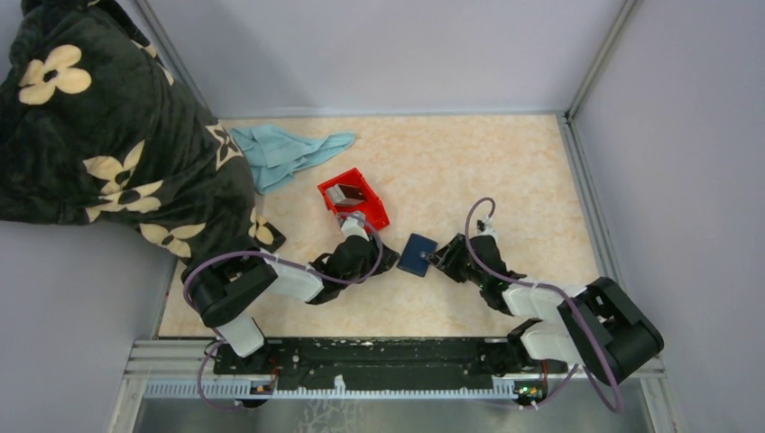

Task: Put the credit cards into the card holder
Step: Move the card holder to the center of the board.

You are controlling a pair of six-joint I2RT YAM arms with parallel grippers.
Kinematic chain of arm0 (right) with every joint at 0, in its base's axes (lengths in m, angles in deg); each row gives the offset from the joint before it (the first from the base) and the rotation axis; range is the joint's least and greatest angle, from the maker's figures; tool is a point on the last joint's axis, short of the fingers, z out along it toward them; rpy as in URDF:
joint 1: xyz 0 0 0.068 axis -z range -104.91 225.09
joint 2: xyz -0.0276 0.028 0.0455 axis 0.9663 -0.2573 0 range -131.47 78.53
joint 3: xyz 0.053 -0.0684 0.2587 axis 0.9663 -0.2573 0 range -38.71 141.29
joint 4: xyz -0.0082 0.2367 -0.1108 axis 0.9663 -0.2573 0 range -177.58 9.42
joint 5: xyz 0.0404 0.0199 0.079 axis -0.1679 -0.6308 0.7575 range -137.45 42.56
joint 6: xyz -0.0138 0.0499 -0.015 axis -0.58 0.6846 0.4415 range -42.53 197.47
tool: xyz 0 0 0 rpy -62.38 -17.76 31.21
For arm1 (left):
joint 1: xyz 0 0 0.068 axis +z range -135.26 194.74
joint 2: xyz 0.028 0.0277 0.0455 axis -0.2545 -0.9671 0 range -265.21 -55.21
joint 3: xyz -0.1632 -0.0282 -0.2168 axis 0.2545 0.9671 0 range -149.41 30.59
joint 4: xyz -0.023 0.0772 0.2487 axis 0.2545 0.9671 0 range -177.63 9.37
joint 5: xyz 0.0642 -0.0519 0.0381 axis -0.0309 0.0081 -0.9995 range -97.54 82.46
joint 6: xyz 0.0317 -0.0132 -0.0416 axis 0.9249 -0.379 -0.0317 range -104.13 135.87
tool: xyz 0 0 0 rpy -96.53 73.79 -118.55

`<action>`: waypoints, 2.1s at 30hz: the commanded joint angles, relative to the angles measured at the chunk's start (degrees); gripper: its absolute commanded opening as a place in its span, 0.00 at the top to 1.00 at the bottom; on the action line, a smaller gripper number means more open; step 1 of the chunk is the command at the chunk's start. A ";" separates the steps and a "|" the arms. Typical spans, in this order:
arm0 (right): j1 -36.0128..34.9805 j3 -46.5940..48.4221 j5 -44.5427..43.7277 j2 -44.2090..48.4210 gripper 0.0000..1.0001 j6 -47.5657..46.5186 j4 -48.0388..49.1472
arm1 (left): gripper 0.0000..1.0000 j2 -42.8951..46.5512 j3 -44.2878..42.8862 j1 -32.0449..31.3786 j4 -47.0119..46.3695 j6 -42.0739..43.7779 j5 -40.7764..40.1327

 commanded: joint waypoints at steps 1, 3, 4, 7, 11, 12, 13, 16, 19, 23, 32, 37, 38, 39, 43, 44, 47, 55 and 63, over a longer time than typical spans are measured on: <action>0.64 -1.33 0.16 -2.21 0.59 1.48 6.39 | 0.59 -0.62 0.10 0.43 -1.29 1.87 1.82; 0.64 -1.68 0.42 -3.43 0.58 1.94 8.41 | 0.59 -1.05 -0.11 0.40 -1.78 1.99 2.35; 0.64 -1.83 0.44 -4.00 0.59 2.15 9.21 | 0.59 -1.30 -0.28 0.39 -1.89 2.05 2.69; 0.64 -2.08 0.39 -5.72 0.58 2.58 11.31 | 0.59 -1.86 -0.71 0.36 -1.91 2.36 3.12; 0.64 -2.32 0.13 -7.30 0.59 2.75 13.23 | 0.60 -2.51 -0.94 0.44 -2.15 2.70 3.48; 0.64 -2.34 0.13 -7.60 0.59 2.77 13.52 | 0.60 -2.68 -1.00 0.51 -2.23 2.79 3.56; 0.62 -2.34 0.01 -8.01 0.58 2.75 13.87 | 0.60 -2.83 -1.10 0.45 -2.26 2.88 3.70; 0.64 -2.27 0.15 -9.42 0.58 2.64 15.12 | 0.60 -3.30 -1.35 0.45 -2.26 3.00 3.76; 0.69 -1.98 0.32 -10.78 0.58 2.22 16.22 | 0.60 -3.71 -1.58 0.57 -2.13 3.30 3.92; 0.77 -1.35 0.32 -12.54 0.58 1.41 16.92 | 0.60 -4.08 -1.98 0.89 -1.72 3.56 4.02; 1.07 1.36 0.79 -15.04 0.58 -1.57 15.24 | 0.66 -6.18 -3.74 1.61 3.43 3.12 3.90; 1.24 2.96 0.90 -15.93 0.58 -3.09 13.36 | 0.71 -8.61 -5.99 1.76 9.10 2.58 4.74; 1.25 3.34 0.92 -16.14 0.58 -3.49 12.90 | 0.71 -8.95 -6.32 1.79 9.82 2.43 4.87; 1.30 3.75 1.01 -16.48 0.58 -3.90 12.40 | 0.71 -9.28 -6.58 1.93 10.69 2.28 4.96; 1.67 4.90 1.39 -17.65 0.58 -4.87 11.52 | 0.71 -10.11 -7.01 2.38 12.83 1.99 5.19; 1.77 5.31 1.48 -18.05 0.58 -5.08 11.08 | 0.71 -10.27 -7.14 2.54 13.33 1.92 5.23; 1.93 6.54 1.47 -18.64 0.58 -6.10 9.80 | 0.71 -10.83 -7.49 2.78 14.51 1.79 5.56; 2.37 11.87 1.33 -19.96 0.58 -11.32 -0.15 | 0.71 -10.93 -7.72 3.98 17.17 1.46 5.58; 2.55 16.97 0.69 -21.46 0.56 -15.47 -7.96 | 0.71 -11.23 -8.21 4.59 18.88 0.67 6.12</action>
